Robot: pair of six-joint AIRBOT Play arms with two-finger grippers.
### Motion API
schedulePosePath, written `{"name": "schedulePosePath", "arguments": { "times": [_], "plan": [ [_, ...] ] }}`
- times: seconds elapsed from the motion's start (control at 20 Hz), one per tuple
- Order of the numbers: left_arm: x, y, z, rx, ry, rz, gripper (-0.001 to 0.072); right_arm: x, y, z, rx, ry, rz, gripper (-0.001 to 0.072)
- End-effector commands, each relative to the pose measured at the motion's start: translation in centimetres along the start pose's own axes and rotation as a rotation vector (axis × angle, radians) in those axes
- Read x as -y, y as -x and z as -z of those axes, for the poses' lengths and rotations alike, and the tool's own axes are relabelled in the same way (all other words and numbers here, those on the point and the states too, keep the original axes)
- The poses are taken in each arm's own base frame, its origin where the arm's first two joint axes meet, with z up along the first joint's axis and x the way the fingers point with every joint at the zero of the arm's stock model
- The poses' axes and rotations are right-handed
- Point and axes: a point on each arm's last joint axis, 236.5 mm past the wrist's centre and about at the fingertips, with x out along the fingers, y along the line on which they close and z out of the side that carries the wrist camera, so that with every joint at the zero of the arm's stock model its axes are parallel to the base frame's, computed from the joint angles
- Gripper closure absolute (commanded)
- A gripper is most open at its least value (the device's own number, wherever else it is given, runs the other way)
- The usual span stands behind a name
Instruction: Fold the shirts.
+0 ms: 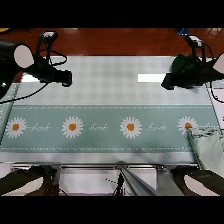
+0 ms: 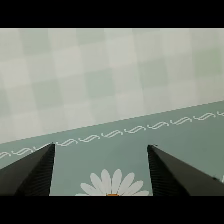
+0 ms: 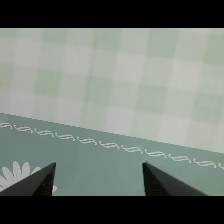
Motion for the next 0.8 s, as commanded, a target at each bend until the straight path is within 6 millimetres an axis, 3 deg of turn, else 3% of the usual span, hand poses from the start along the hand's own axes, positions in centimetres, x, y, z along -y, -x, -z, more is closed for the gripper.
{"name": "schedulePosePath", "arguments": {
  "times": [0.0, 0.15, 0.4, 0.65, 0.75],
  "plan": [
    [0.0, 0.0, 0.0, 0.001, -0.001, 0.000, -0.0005, 0.0, 0.0, 0.0, 0.000, 0.000, -0.001, 0.0105],
    [0.0, 0.0, 0.0, 0.001, -0.001, 0.000, -0.0005, -0.4, 0.0, -1.0, 0.040, -0.007, -0.018, 0.0105],
    [0.0, -0.3, 0.0, -0.006, -0.001, -0.001, -0.0005, 0.3, 0.6, -5.5, 0.233, 0.006, 0.015, 0.0105],
    [0.0, -1.6, 0.4, -0.040, -0.003, -0.003, -0.0005, 3.4, 1.1, -6.6, 0.276, 0.097, 0.161, 0.0110],
    [0.0, -2.4, 0.1, -0.036, -0.016, -0.003, -0.0005, 6.3, 2.3, -9.6, 0.387, 0.177, 0.309, 0.0122]
  ]
}}
